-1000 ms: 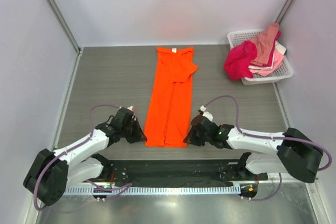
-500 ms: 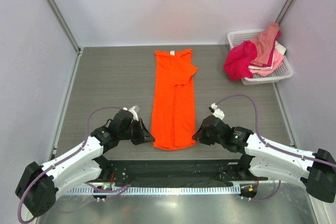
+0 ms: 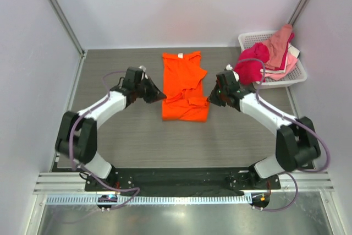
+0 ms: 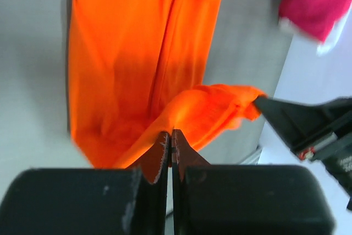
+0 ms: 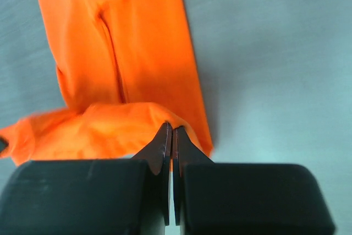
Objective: Fold and stack the t-shirts
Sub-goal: Fold the tshirt
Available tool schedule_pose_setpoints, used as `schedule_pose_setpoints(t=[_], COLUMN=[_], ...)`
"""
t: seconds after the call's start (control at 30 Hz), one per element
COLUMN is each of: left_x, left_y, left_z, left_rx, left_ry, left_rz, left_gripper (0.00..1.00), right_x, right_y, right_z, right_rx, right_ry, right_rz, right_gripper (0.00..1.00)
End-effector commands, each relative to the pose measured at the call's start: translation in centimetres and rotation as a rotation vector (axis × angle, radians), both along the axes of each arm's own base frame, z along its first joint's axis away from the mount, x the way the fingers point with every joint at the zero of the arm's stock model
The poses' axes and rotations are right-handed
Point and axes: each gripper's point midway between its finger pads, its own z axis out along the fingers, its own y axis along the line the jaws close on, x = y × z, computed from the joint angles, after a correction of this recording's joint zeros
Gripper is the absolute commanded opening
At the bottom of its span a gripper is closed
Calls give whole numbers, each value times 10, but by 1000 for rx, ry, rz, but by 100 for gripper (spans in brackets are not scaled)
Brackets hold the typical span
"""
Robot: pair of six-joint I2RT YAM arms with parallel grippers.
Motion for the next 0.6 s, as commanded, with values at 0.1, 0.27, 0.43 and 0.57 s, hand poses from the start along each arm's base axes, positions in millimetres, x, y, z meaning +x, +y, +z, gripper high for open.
schedule_pose_setpoints(t=[0.1, 0.27, 0.43, 0.57], left_x=[86, 132, 163, 186], left_y=[-2, -7, 3, 1], left_z=[-6, 7, 1, -13], left_rx=[-1, 2, 29, 1], left_ry=[-44, -78, -75, -51], left_rz=[17, 8, 42, 18], left_gripper=[0, 0, 0, 40], right_x=[80, 116, 149, 178], right_y=[26, 37, 35, 33], right_z=[31, 14, 12, 6], right_rx=[44, 64, 82, 87], right_ry=[-88, -49, -50, -52], right_rz=[91, 112, 101, 90], right_gripper=[1, 1, 1, 45])
